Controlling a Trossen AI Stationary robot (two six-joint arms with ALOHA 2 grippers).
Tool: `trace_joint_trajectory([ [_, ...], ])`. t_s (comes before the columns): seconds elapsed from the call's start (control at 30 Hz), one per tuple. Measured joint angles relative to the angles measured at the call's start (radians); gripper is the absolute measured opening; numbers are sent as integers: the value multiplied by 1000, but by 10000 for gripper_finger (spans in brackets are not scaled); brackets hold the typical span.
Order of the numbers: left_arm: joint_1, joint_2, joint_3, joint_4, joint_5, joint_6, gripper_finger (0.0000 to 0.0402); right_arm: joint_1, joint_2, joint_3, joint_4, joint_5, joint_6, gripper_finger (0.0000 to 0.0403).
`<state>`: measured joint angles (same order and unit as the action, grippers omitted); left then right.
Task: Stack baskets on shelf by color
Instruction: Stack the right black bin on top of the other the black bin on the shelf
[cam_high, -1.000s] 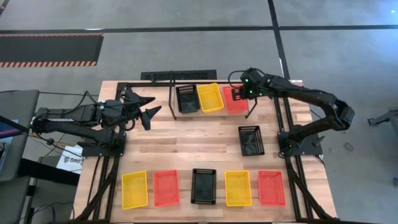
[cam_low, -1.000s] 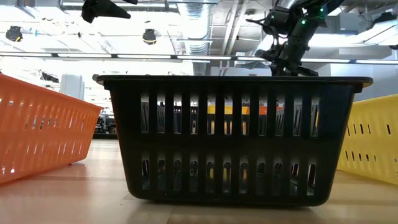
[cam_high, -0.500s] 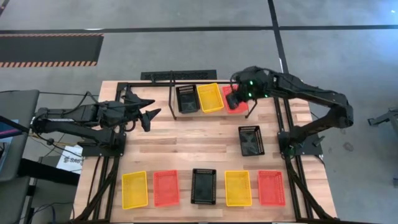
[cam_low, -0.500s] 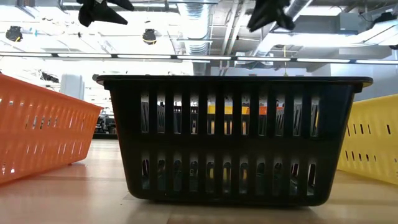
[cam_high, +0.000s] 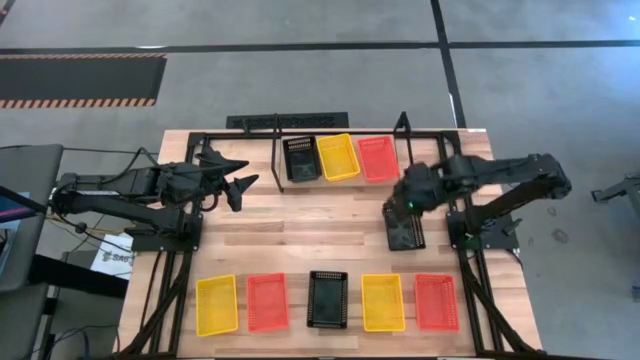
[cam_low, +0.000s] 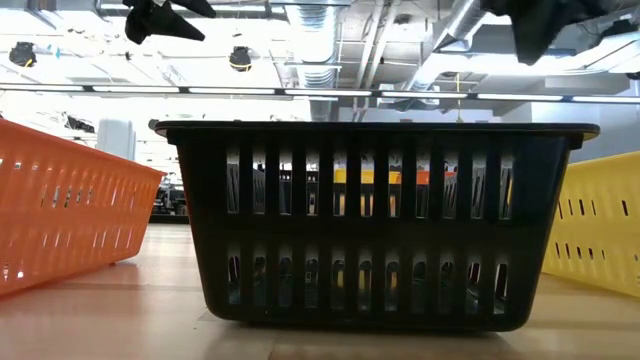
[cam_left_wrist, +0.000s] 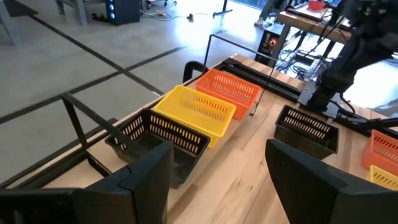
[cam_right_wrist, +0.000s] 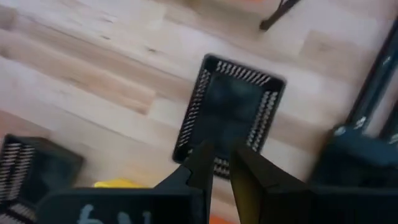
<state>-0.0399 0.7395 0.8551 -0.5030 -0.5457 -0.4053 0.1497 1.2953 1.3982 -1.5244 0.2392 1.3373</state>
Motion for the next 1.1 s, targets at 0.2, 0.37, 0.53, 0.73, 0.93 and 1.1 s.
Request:
trace_joint_trajectory([
  [0.2,0,0,0,0,18,1,242,144,-40,-210,76,14,272,71],
  [0.37,0,0,0,-1,18,1,242,224,-80,-362,228,-5,397,71],
  [0.53,0,0,0,-1,17,1,242,242,-128,-471,300,-6,468,91],
  [0.73,0,0,0,-2,17,1,242,212,-160,-565,351,-10,470,152],
  [0.93,0,0,0,-2,17,0,242,180,-159,-658,407,-32,446,202],
  [1.1,0,0,0,-2,16,0,242,157,-159,-743,529,-33,437,209],
])
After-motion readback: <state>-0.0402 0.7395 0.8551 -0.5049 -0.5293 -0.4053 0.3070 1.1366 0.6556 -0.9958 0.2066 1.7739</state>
